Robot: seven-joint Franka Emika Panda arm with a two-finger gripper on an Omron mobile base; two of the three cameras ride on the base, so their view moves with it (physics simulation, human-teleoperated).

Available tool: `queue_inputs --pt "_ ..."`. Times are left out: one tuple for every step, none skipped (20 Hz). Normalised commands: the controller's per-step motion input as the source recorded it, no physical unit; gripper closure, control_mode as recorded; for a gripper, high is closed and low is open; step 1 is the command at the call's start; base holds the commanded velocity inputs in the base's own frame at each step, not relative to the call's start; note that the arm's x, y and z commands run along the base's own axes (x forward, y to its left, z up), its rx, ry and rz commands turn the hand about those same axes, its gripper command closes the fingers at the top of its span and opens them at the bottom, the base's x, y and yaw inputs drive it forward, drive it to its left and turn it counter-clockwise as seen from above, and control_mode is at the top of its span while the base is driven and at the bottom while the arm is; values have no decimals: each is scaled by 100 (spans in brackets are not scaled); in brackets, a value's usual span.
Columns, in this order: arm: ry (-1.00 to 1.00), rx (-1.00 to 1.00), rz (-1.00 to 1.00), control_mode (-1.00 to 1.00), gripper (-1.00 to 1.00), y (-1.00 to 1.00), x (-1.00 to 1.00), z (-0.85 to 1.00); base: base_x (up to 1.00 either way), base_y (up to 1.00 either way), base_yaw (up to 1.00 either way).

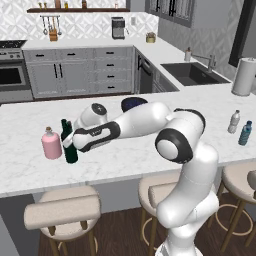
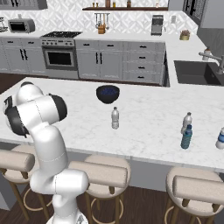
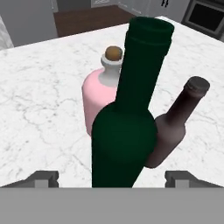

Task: Move the plastic bottles in the middle to the plastics group, and the glass bottles in the middle to the glass group.

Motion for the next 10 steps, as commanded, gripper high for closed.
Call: queue_inputs --pt "0 0 0 -100 -100 -14 0 0 0 0 0" --pt "0 0 0 -100 -100 -15 0 0 0 0 0" --pt "0 0 0 -100 -100 -18 0 0 0 0 0" --pt "0 0 0 -100 -100 -19 0 0 0 0 0" --pt "0 0 -1 -100 -100 -18 0 0 0 0 0" --pt "0 0 -1 -100 -100 -19 0 0 0 0 0" --pt "0 0 -1 -100 -100 -18 0 0 0 0 0" --pt "0 0 0 -100 -100 -18 0 0 0 0 0" --pt "0 0 -1 -100 -100 -21 0 0 0 0 0" --pt "0 0 -1 -100 -100 -23 0 0 0 0 0"
